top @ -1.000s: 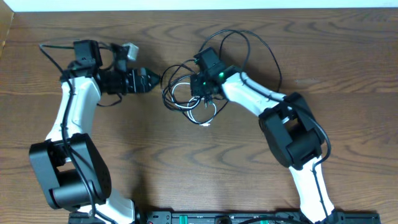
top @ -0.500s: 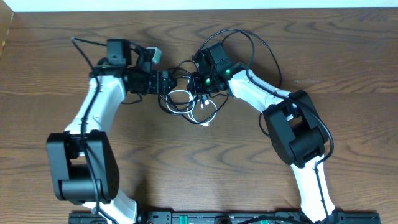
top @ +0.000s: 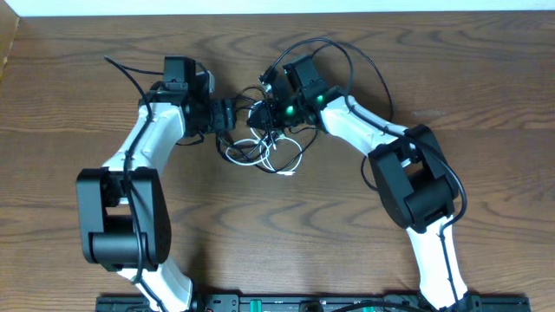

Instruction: Untangle cables

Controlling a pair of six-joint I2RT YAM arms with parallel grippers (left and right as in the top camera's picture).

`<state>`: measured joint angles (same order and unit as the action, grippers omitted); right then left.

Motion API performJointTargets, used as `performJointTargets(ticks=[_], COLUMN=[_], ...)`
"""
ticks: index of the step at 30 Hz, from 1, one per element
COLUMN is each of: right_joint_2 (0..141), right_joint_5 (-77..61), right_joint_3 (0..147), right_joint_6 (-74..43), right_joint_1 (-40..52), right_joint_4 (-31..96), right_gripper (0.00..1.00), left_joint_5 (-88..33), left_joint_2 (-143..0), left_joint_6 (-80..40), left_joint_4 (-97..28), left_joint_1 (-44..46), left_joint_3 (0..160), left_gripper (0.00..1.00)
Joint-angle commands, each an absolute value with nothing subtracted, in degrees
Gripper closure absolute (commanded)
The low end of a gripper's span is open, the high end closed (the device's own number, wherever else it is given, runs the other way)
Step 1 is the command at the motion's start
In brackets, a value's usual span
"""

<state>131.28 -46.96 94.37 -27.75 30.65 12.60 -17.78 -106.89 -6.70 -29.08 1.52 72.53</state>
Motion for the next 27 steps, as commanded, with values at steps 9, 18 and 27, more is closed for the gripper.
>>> performJointTargets(ticks=[9, 18, 27], right_joint_2=[128.95, 122.98, 114.96], right_joint_5=[-73.17, -73.65, -68.73], right_joint_3=[94.32, 94.39, 94.39], right_joint_6=[-35.38, -35.31, -35.31], right_joint_1=[25.87, 26.17, 26.06], right_joint_4=[6.13, 5.50, 5.32], right_gripper=[0.99, 0.99, 0.99], left_joint_5=[-18.90, -17.30, -17.30], left_joint_2=[-107.31, -107.39, -107.44], left_joint_6=[-7.68, -7.86, -7.86], left_joint_4=[-28.58, -28.60, -28.60], left_joint_1=[1.37, 1.39, 1.39], left_joint_3=[72.53, 72.53, 72.53], left_gripper=[0.18, 0.18, 0.18])
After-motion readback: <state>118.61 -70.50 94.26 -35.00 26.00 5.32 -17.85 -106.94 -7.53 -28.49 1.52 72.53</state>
